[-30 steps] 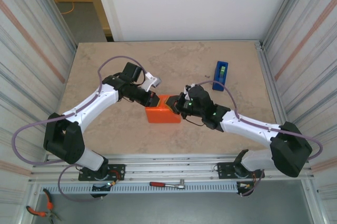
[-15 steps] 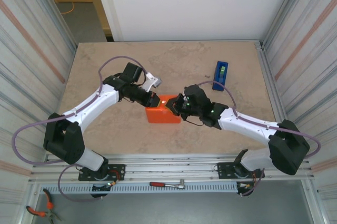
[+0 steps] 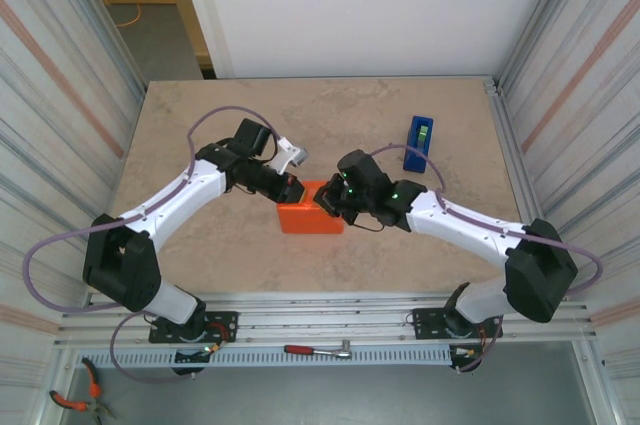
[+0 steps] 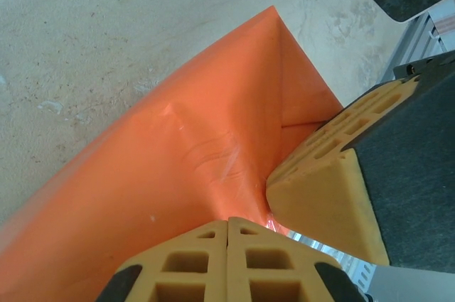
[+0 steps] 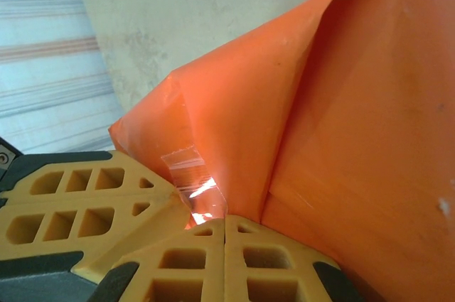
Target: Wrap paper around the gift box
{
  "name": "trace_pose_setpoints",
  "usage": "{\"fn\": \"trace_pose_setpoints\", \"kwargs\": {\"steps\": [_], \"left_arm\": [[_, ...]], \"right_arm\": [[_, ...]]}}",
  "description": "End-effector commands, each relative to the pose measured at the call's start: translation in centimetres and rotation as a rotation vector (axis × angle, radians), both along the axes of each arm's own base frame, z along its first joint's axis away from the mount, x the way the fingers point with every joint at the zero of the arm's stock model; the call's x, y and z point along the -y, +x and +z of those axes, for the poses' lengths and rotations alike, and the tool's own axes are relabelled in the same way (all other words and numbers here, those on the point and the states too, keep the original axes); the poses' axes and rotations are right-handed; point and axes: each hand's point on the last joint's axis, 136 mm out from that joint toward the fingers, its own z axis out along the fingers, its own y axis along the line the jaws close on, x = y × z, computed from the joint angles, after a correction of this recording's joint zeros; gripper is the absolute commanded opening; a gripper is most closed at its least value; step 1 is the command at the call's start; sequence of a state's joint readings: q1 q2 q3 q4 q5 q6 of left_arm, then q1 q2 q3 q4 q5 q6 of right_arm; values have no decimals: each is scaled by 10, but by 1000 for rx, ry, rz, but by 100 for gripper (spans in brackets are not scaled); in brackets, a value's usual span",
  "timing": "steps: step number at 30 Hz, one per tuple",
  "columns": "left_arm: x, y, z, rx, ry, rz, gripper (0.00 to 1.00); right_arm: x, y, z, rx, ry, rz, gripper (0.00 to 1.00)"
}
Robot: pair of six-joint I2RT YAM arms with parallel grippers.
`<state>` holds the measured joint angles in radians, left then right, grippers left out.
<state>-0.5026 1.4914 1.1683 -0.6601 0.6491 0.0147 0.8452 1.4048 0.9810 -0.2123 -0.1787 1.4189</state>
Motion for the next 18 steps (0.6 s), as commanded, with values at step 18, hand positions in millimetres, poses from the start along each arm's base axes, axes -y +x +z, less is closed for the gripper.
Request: {"fn": "trace_pose_setpoints", "kwargs": {"steps": [18], "left_arm": [[21, 21, 66, -3, -168, 44, 0]], "right_arm": [[30, -25, -64, -173, -247, -12, 0]]}}
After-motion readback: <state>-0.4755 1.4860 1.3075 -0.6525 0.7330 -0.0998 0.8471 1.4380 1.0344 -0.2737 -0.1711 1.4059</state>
